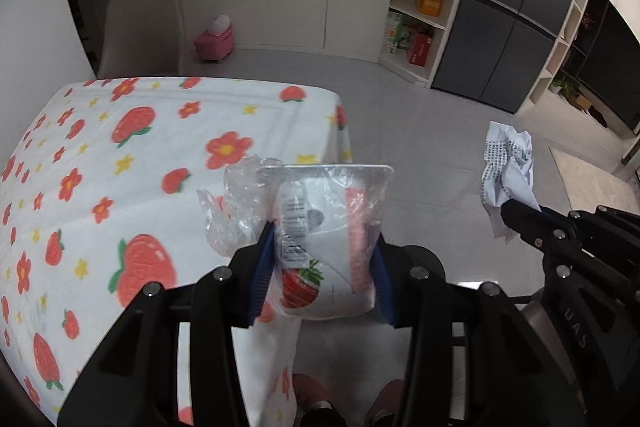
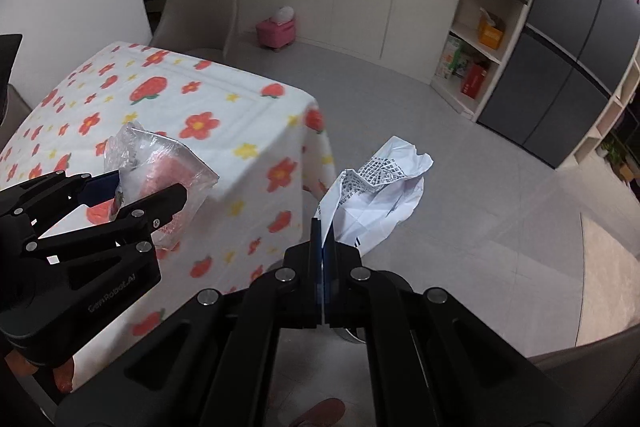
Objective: Collect trash
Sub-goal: 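Carry the plastic cup and white paper with both grippers over the grey bin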
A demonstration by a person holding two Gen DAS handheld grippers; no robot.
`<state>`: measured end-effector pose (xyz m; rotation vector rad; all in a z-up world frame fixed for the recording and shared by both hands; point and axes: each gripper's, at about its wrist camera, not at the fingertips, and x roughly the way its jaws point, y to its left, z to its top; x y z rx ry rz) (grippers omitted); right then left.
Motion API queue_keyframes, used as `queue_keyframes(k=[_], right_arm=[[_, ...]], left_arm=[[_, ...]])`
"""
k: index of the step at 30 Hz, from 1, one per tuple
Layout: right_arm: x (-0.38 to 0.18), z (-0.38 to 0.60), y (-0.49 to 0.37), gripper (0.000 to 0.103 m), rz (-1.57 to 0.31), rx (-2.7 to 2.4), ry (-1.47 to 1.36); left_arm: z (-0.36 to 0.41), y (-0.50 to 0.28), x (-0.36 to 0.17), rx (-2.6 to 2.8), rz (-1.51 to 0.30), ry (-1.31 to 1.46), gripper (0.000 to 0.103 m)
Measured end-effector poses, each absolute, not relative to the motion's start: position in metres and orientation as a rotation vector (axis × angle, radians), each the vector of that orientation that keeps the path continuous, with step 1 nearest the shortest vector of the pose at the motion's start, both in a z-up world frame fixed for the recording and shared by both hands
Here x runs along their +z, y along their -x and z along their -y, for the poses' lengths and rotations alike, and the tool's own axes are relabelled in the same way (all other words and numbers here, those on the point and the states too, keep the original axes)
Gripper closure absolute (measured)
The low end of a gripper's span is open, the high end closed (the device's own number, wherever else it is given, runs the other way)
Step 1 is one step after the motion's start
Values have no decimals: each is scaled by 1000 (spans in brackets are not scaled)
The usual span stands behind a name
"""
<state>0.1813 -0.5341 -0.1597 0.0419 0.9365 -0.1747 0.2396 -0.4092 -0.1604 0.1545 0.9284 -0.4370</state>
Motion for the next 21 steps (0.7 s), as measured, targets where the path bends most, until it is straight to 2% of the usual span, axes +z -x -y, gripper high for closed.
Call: queue_keyframes(k=[11,21], right_arm=[[-205,643,-106,103,-1034,-263,-115],[-309,673,-102,103,-1121,-220,-191]], left_arm=[[531,-186,-206,-539,-1003,-221,59],[583,-190,-312,-600,-1113,-272,58]])
